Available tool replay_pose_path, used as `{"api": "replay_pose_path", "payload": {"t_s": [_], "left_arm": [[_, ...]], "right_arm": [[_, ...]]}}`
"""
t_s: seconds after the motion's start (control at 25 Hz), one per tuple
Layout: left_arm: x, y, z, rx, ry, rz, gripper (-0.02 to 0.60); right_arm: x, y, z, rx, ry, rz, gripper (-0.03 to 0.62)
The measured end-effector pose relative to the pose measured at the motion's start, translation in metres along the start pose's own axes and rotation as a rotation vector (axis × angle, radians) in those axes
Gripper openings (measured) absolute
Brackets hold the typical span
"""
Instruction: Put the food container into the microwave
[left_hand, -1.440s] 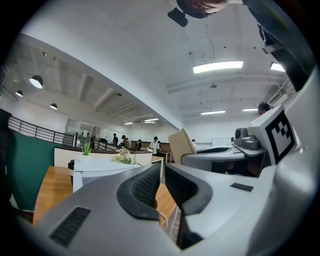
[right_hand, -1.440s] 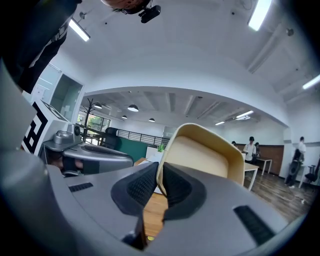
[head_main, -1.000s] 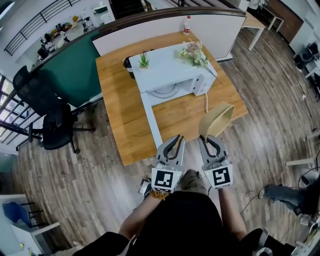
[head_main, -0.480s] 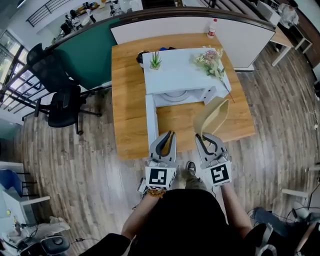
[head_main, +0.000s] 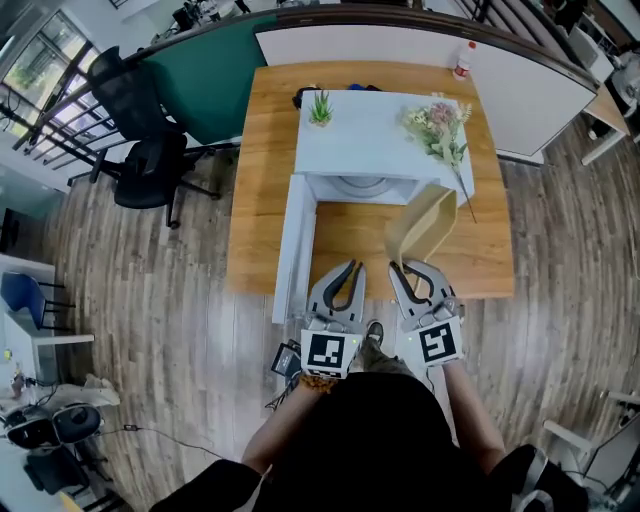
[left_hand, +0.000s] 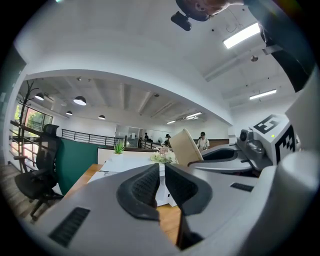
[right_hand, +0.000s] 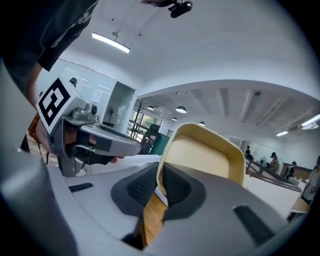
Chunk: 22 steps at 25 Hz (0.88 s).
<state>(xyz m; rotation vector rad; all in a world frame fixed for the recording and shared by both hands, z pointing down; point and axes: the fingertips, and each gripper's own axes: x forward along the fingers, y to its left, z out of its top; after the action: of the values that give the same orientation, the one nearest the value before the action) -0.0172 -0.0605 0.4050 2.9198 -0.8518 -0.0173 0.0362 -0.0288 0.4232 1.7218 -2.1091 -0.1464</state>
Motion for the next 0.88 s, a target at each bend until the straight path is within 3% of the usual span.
{"api": "replay_pose_path", "payload": {"t_s": [0.4, 0.56, 0.88], "left_arm": [[0.005, -0.026, -0.011, -0.021, -0.012, 0.108, 0.05], [0.003, -0.016, -0.007, -0.021, -0.017, 0.142, 0.051], [-0.005, 0.017, 0.003, -0.058, -0.064, 0.194, 0.051]], "right_arm": [[-0.011, -0.011, -0.024, -0.097, -0.015, 0.145, 0.034], [-0.006, -0.002, -0.026, -0.189, -0.012, 0.234, 0.035], [0.018, 0.018, -0.029, -0.267, 0.046, 0.269, 0.034]]}}
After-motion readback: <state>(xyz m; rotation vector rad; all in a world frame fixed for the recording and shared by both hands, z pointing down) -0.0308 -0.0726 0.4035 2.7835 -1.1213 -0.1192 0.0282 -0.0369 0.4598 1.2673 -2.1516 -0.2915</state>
